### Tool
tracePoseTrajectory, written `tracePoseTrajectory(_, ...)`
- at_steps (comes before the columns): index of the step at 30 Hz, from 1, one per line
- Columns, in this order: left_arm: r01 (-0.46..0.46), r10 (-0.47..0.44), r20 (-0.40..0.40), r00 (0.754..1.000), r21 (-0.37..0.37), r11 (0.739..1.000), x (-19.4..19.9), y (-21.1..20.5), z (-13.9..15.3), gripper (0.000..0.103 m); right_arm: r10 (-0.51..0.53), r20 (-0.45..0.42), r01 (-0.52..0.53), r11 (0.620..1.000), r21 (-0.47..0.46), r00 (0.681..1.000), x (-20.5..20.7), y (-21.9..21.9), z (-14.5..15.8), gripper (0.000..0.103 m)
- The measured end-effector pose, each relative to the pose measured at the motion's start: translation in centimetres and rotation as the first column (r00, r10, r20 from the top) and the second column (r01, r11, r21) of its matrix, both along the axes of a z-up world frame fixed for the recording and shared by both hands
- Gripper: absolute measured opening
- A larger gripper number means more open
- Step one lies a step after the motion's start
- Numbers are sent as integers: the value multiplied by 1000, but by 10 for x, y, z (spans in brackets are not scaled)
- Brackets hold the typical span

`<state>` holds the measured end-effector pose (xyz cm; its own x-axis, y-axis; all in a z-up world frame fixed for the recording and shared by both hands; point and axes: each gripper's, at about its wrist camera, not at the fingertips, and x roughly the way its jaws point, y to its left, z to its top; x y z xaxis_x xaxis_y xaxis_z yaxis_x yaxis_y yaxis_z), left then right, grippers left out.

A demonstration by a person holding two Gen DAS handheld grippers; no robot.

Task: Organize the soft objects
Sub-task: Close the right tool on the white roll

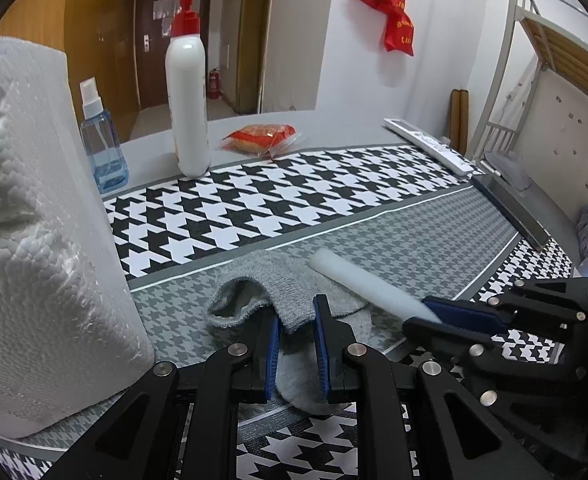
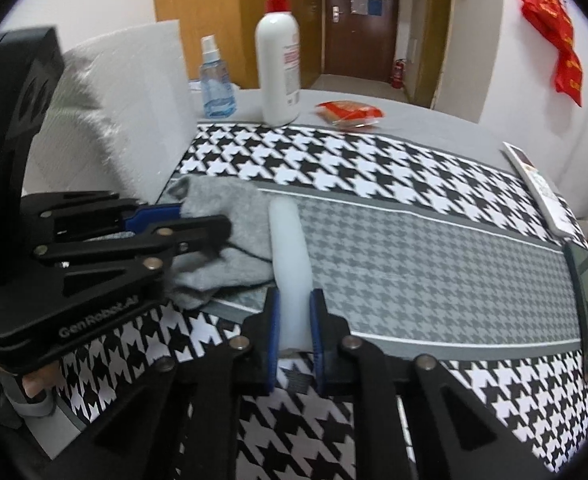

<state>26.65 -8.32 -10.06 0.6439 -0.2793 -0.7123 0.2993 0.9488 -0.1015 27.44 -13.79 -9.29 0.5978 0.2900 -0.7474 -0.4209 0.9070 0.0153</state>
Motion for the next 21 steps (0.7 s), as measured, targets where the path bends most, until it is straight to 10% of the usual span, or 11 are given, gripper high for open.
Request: tracePoseTrajectory(21, 19, -20, 116, 993, 10, 1000, -27, -7, 30, 17, -55, 101, 49, 997, 56, 993, -28, -29, 34, 18)
